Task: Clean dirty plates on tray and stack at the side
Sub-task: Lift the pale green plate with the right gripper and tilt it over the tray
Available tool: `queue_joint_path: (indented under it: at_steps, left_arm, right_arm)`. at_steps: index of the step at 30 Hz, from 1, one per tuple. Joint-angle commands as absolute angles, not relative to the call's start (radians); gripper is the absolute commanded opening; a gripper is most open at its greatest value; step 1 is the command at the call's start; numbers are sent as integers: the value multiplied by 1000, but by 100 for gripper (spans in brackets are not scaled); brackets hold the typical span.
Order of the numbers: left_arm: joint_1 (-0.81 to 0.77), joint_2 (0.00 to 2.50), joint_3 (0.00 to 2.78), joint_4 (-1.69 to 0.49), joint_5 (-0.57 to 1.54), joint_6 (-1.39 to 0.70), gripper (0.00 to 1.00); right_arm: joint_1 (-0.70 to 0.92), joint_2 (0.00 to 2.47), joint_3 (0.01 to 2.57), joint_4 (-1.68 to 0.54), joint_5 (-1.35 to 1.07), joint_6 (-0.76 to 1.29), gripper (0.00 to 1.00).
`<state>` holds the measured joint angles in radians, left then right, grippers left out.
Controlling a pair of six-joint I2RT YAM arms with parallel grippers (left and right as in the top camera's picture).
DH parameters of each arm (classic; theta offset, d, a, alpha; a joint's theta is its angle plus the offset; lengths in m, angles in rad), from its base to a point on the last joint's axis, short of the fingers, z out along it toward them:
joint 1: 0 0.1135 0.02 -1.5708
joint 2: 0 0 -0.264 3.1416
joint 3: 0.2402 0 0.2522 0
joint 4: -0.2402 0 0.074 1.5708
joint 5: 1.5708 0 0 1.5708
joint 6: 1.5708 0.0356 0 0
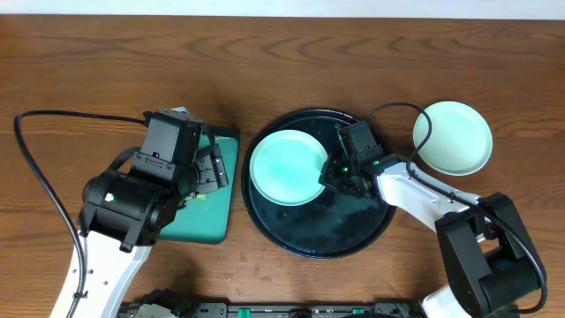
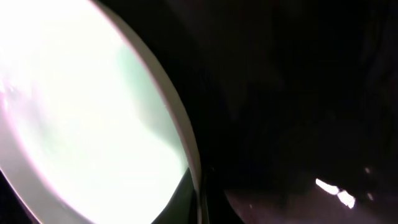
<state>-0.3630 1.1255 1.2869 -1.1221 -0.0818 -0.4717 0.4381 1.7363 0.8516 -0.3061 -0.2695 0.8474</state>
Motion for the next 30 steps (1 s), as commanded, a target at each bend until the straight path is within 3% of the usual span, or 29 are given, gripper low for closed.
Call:
queue_joint_path:
  at_steps: [1, 8, 17, 22, 30]
  left_arm:
    - [-366, 1122, 1288, -1126, -94, -476, 80]
    - [-366, 1122, 1288, -1129, -94, -477, 80]
    - [-366, 1122, 1288, -1129, -94, -477, 80]
    - [-366, 1122, 1288, -1129, -94, -476, 80]
    - [-366, 1123, 1288, -1129, -95, -476, 80]
  right_arm:
    - [419, 1712, 836, -384, -322, 802, 1]
    - [400, 1528, 836, -482, -508, 611, 1]
    - [365, 1380, 836, -460, -580, 635, 1]
    - [330, 1373, 836, -367, -497, 591, 1]
    - [328, 1371, 840, -247, -156, 342, 1]
